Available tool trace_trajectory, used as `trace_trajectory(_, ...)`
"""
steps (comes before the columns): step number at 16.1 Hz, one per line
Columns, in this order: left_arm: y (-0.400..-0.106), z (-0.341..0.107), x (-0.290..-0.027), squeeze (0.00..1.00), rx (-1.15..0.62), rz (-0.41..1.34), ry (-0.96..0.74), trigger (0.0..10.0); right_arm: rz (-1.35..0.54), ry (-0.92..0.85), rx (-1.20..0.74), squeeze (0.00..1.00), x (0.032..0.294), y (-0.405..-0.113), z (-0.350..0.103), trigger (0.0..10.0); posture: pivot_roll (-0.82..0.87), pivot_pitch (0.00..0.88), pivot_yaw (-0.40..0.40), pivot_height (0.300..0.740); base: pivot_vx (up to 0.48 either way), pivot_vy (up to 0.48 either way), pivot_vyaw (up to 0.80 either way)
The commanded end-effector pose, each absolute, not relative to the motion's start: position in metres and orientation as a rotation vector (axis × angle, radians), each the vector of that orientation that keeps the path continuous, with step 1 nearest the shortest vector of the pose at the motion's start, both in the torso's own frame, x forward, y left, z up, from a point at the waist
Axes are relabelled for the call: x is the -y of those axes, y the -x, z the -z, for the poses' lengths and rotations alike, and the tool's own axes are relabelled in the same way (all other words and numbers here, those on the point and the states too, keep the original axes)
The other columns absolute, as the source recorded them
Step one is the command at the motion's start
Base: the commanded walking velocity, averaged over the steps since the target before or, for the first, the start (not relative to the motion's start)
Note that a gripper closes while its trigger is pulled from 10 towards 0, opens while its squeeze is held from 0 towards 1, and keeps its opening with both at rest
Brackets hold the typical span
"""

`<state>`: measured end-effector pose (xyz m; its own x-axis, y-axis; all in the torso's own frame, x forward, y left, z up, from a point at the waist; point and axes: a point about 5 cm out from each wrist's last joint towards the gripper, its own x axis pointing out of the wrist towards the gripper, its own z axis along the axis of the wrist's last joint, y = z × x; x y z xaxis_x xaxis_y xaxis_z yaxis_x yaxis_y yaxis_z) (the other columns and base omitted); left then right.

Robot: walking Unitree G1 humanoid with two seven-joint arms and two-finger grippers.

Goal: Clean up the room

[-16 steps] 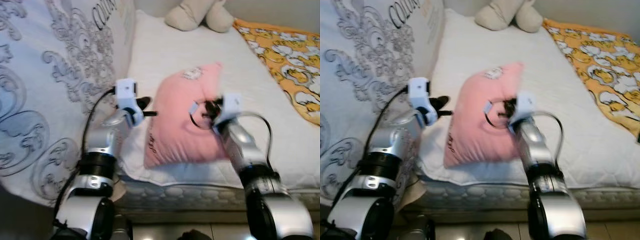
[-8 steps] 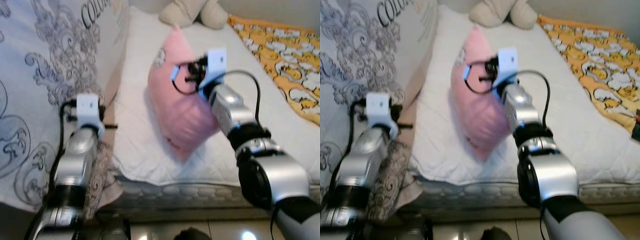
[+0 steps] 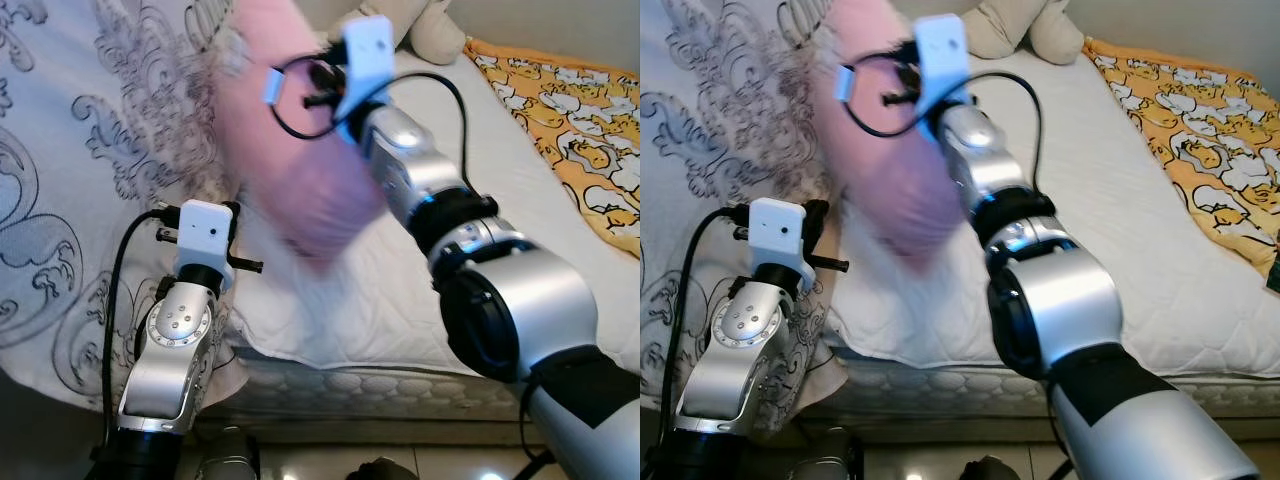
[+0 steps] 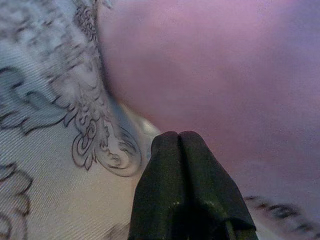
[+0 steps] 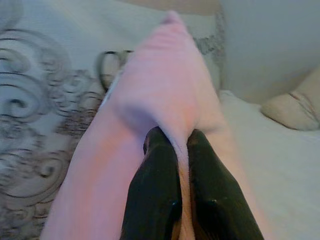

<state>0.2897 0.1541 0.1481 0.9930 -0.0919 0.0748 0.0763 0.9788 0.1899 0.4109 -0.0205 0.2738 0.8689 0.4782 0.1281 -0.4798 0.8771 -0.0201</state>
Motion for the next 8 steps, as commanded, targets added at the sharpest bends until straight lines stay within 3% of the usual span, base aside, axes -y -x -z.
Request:
trace_trajectory(1,-0.288,-0.157,-0.149,0.0,0.117,0.101,-0.193,10.0,-0.493,-0.076,0.231,0.0,0.018,-0.41,-0.304,0.0,0.24,0.0,-0.145,0.697,0.0,0.0,0.0)
trace_trajectory(4,-0.287,-0.16,-0.144,0.0,0.138,0.129,-0.208,10.0,-0.386,-0.168,0.19,0.0,0.038,-0.416,-0.288,0.0,0.24,0.0,-0.15,0.697,0.0,0.0,0.0)
trace_trajectory(6,-0.287,-0.163,-0.142,0.0,0.15,0.15,-0.214,10.0,-0.243,-0.123,0.056,0.0,0.071,-0.417,-0.227,0.0,0.23,0.0,-0.146,0.697,0.0,0.0,0.0)
trace_trajectory(8,-0.286,-0.164,-0.142,0.0,0.157,0.171,-0.23,10.0,-0.156,0.01,-0.125,0.0,0.105,-0.399,-0.149,0.0,0.22,0.001,-0.135,0.697,0.0,0.0,0.0)
